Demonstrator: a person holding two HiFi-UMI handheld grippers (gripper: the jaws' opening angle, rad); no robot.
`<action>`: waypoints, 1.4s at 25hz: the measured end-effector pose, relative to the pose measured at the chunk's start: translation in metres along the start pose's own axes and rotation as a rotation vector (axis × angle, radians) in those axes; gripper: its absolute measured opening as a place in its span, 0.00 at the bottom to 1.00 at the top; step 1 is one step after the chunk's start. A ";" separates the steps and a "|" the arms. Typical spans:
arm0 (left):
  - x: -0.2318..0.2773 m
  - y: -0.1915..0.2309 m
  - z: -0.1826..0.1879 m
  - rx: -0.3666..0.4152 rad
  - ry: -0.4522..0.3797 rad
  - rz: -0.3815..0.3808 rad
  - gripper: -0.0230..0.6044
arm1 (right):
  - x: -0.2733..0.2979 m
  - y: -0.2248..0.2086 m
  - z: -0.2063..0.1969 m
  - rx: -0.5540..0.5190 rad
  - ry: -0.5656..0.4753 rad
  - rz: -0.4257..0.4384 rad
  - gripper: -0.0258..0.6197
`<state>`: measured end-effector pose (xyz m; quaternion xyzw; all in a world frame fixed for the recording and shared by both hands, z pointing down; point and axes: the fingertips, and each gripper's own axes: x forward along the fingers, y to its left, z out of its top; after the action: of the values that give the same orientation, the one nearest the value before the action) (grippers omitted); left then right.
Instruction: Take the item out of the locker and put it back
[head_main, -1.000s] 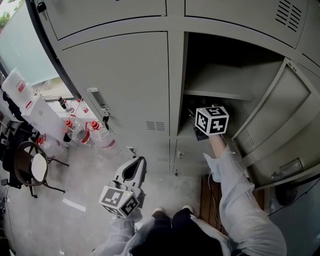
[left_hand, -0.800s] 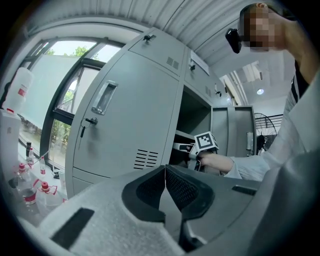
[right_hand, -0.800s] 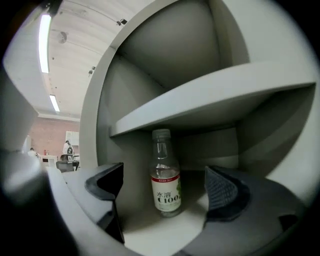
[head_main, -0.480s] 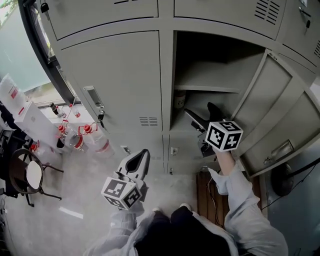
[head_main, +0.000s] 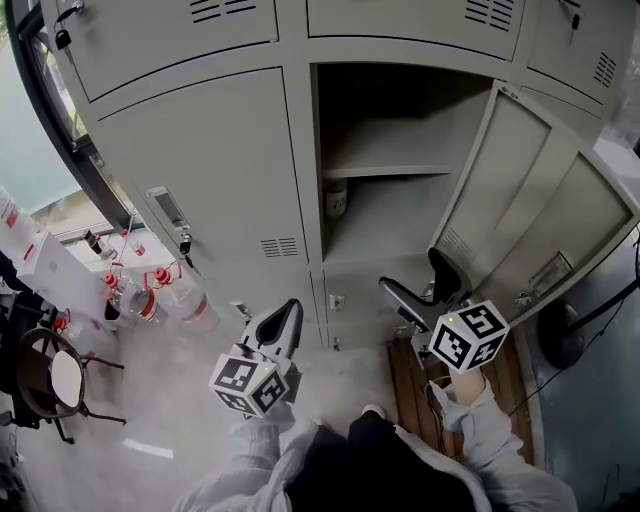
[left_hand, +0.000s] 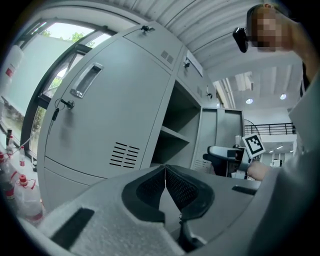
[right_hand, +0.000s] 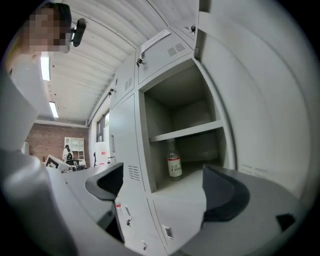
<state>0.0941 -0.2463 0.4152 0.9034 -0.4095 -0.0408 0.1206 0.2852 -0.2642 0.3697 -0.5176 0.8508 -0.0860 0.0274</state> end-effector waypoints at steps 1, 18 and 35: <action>0.000 0.000 -0.002 -0.007 0.002 -0.003 0.05 | -0.011 0.002 -0.011 0.007 0.006 -0.019 0.81; 0.017 -0.018 -0.008 -0.005 0.023 -0.024 0.05 | -0.050 0.002 -0.026 -0.048 -0.025 -0.178 0.56; 0.025 -0.016 -0.009 0.036 0.041 0.003 0.05 | -0.047 -0.013 -0.042 -0.121 0.047 -0.191 0.04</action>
<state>0.1240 -0.2534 0.4204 0.9054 -0.4091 -0.0149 0.1129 0.3127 -0.2238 0.4108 -0.5949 0.8017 -0.0487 -0.0322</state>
